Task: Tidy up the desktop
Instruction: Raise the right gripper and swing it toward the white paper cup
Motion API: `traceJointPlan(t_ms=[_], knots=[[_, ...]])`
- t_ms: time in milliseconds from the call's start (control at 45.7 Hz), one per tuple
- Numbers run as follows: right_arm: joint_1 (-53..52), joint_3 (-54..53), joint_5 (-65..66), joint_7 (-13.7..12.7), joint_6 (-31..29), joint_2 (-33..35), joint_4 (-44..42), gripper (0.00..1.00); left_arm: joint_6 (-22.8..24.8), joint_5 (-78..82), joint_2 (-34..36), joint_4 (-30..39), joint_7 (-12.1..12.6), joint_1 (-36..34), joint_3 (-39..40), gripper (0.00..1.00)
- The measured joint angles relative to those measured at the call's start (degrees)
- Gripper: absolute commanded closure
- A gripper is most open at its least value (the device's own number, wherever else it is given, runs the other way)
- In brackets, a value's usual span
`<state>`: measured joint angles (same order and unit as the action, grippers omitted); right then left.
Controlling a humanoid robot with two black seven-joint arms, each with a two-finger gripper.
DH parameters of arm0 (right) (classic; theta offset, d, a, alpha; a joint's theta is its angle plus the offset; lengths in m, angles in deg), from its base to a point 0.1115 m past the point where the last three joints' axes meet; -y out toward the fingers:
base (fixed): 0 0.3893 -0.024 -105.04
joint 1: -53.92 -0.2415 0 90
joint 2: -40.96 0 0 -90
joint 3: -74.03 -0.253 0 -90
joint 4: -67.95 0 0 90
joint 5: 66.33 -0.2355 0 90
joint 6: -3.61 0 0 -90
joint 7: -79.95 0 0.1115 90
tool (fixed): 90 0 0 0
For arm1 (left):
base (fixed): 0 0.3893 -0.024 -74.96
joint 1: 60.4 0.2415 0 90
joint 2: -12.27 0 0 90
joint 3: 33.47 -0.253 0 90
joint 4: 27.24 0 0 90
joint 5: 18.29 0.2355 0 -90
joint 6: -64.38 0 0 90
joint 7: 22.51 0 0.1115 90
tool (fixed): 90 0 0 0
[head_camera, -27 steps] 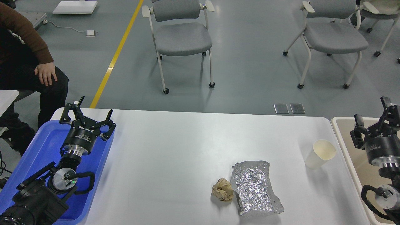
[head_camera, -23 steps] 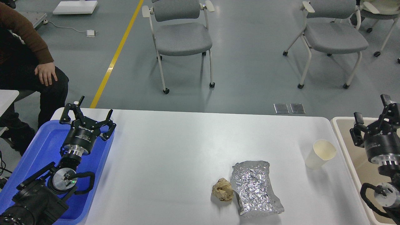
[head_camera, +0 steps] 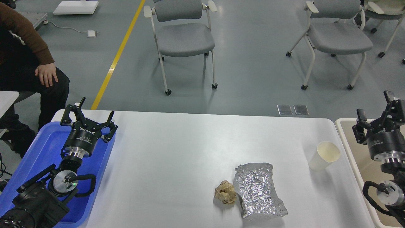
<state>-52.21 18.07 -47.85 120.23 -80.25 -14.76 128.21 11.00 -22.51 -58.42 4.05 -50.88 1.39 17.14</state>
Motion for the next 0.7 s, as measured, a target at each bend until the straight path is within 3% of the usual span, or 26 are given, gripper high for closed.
traceJointPlan(t_ms=[701], knots=[[0.1, 1.2, 3.0, 0.0, 1.8, 5.5, 0.1, 0.00, 0.0, 0.0, 0.0, 0.0, 0.0, 0.0, 0.0, 0.00]])
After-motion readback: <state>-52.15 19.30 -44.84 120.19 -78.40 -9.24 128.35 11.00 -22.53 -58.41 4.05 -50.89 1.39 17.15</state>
